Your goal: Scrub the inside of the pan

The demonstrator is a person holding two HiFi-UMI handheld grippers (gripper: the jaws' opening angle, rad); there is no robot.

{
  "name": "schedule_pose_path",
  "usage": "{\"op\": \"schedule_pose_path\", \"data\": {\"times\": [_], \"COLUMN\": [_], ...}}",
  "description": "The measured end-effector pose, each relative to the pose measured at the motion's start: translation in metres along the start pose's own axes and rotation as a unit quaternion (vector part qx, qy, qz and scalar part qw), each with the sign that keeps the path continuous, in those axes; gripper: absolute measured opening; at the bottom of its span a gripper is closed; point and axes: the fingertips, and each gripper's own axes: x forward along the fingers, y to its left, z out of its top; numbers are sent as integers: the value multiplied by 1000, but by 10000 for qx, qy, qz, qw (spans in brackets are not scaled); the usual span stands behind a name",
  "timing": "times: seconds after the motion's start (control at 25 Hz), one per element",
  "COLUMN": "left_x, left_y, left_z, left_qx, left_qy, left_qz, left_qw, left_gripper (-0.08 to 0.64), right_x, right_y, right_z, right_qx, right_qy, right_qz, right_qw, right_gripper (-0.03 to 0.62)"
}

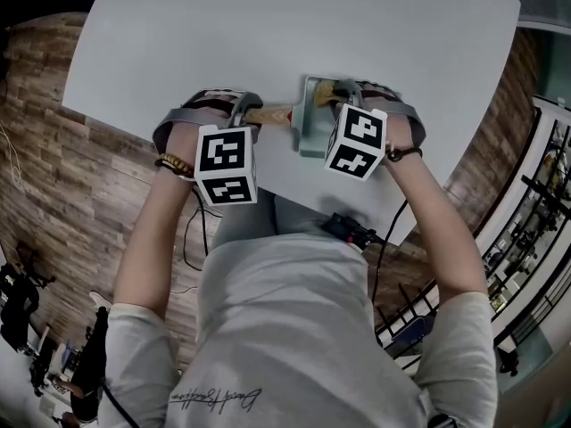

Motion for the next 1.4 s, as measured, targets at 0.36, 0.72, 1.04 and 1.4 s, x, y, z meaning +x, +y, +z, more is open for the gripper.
{"op": "schedule_pose_path", "data": {"times": [0.36,0.72,1.04,1.4], "left_x": [1,2,2,3], "left_y": [1,3,5,3], "left_z": [-3,-4,-5,-4], "left_qx": [-252,-236,-192,-131], "left_qy": [33,42,59,114], "left_qz": [-7,20,8,-39], "left_qw": [9997,9997,9998,9998], "left_gripper": [150,150,150,150], "right_x": [0,-9,-15,-18], "right_y": [6,52,86,95], "right_z": [1,-2,-4,-5], "right_qx": [-23,-102,-72,-43], "right_qy": [-21,-9,20,-18], "right_qz": [-61,423,1055,1442], "right_qw": [10000,9991,9944,9895], "right_gripper": [69,69,69,67]}}
